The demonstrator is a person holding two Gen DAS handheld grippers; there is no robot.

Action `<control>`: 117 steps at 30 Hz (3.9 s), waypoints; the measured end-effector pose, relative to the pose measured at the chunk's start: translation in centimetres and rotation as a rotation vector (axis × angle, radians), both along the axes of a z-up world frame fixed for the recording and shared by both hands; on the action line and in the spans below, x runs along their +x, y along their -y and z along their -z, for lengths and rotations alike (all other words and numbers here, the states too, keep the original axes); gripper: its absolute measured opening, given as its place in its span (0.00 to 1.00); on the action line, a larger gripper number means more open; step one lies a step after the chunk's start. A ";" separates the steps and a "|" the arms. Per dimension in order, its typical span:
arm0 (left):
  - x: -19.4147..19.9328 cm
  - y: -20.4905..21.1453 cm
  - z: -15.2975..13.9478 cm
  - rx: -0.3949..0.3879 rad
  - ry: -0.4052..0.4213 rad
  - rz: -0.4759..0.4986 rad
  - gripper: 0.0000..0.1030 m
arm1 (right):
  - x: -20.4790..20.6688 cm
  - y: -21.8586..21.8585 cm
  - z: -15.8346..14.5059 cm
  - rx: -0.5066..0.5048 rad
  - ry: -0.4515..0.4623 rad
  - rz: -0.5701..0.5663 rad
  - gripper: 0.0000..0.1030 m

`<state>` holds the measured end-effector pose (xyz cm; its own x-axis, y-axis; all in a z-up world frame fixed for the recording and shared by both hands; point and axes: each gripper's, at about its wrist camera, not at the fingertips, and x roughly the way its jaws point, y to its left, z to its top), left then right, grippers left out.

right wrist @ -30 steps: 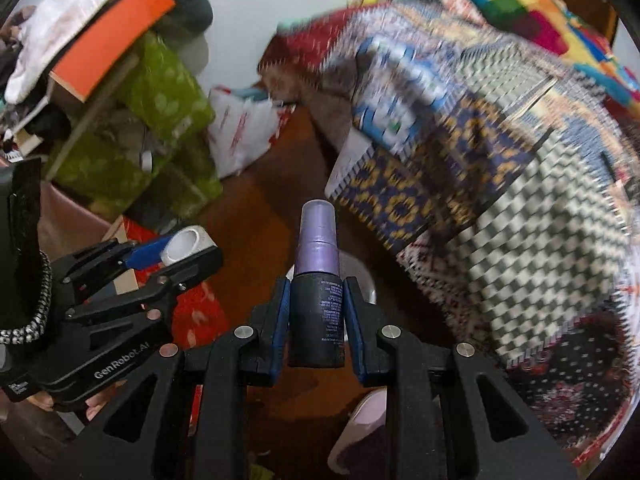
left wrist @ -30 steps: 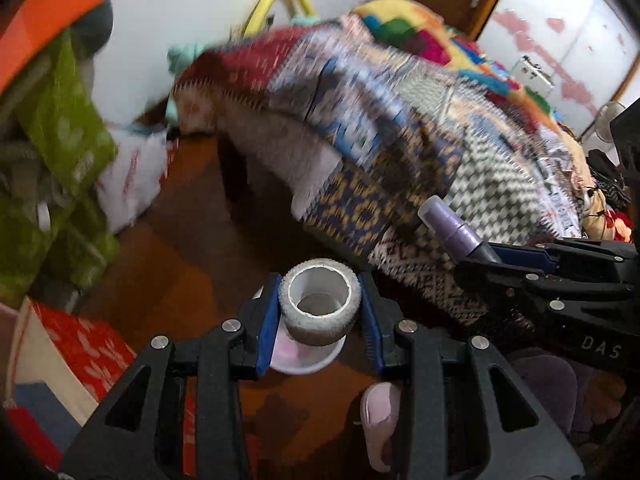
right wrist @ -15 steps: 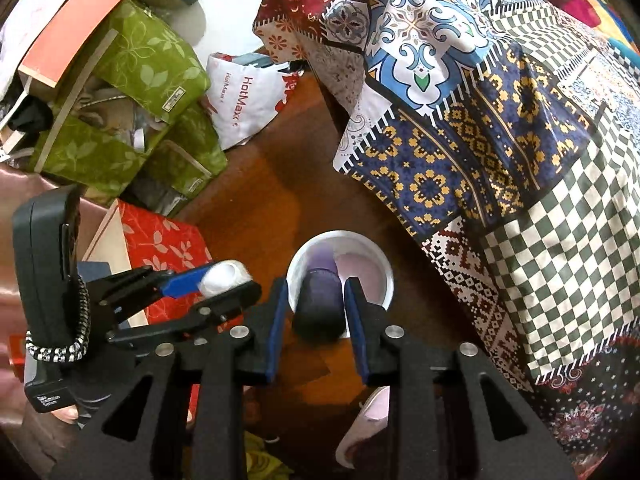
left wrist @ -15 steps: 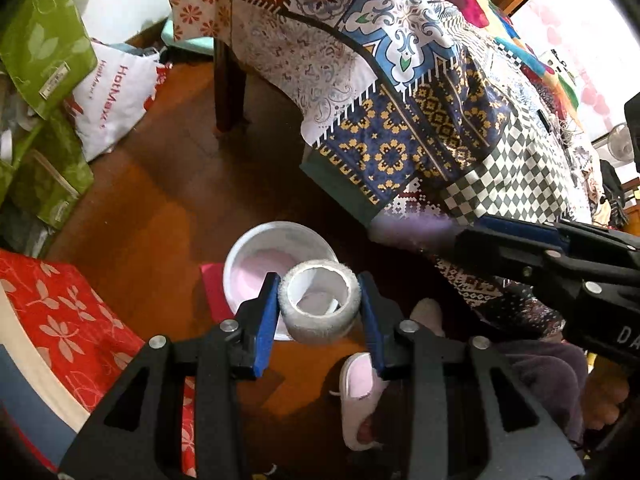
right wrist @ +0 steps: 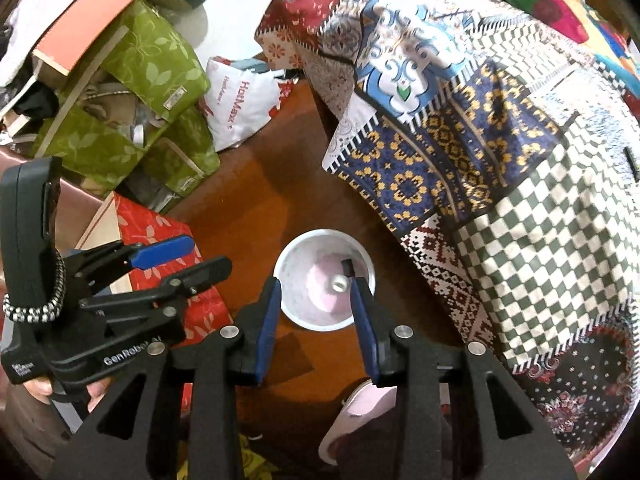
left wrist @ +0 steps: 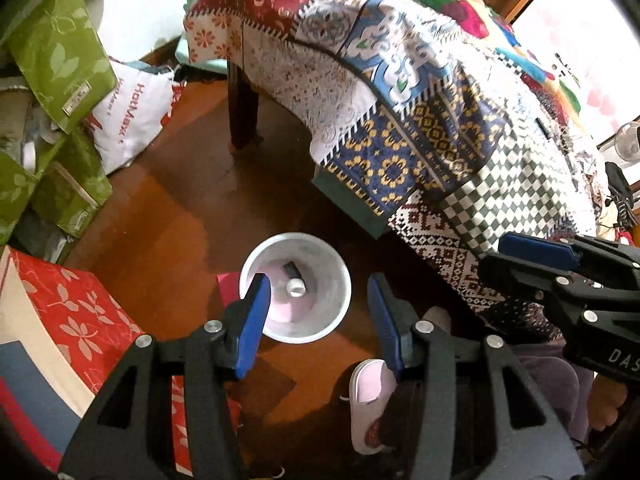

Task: Collect trash
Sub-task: 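Open both grippers to drop the tape and bottle into the bucket, then move both tools back over the items on the bed, then grasp the clear pen with the left gripper while the right gripper grasps the blue card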

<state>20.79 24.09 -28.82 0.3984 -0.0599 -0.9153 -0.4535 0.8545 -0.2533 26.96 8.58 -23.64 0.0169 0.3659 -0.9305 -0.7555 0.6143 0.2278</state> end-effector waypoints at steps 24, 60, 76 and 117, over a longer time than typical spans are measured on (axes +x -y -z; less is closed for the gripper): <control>-1.2 8.4 -17.5 0.217 0.352 0.040 0.51 | -1.7 13.1 -15.1 0.232 0.406 0.166 0.53; 24.8 25.8 -14.9 0.196 0.317 0.366 0.69 | 14.5 36.4 -13.7 0.148 0.479 0.663 0.64; 37.4 28.4 -3.1 0.069 0.155 0.348 0.56 | 25.9 36.4 -5.1 0.099 0.344 0.717 0.54; 37.2 28.9 -3.6 0.139 0.229 0.441 0.07 | 27.2 33.7 -2.2 0.101 0.262 0.666 0.07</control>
<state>57.99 -4.81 -25.25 0.5538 -0.1515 -0.8187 0.0113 0.9846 -0.1746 54.19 -25.08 -21.48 0.4840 0.2844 -0.8275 -0.2659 0.9488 0.1705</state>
